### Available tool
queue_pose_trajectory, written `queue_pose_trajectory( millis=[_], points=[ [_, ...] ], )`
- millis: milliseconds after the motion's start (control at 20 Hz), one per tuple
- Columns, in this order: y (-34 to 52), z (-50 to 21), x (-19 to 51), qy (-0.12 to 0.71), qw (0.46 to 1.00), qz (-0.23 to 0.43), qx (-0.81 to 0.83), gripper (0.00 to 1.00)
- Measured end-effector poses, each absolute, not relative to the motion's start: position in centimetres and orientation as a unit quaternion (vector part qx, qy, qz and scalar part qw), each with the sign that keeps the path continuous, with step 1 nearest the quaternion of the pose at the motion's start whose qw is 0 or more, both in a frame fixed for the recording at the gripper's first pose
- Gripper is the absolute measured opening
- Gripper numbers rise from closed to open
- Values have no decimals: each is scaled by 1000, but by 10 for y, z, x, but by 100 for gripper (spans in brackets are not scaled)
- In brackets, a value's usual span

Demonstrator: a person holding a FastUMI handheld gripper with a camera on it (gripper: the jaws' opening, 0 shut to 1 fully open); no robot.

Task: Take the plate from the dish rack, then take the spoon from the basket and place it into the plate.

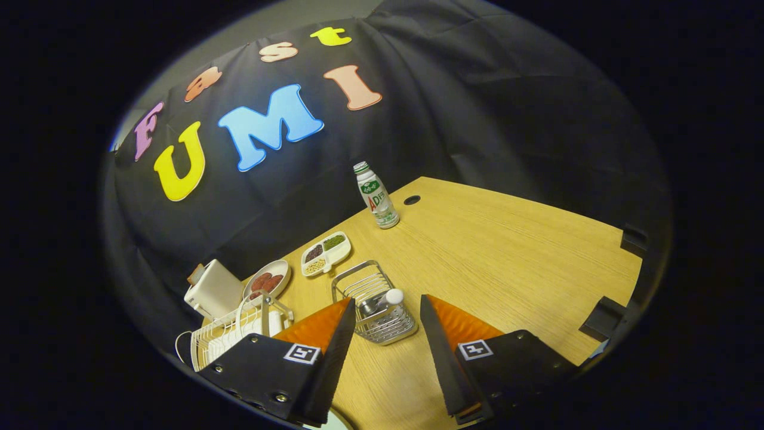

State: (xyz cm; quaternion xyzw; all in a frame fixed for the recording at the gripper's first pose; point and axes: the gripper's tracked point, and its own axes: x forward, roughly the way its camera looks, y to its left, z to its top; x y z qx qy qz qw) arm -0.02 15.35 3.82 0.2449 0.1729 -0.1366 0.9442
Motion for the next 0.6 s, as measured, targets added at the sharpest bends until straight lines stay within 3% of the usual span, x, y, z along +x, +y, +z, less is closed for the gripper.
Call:
queue_pose_trajectory(
  millis=[50,250,400,450,600],
  points=[
    [150,37,5,170,944,-141,244,61],
    [145,31,14,174,944,-147,238,59],
    [149,26,23,184,945,-140,230,42],
    [147,25,24,185,946,-144,223,23],
    [158,41,29,171,952,-122,221,16]
  ],
)
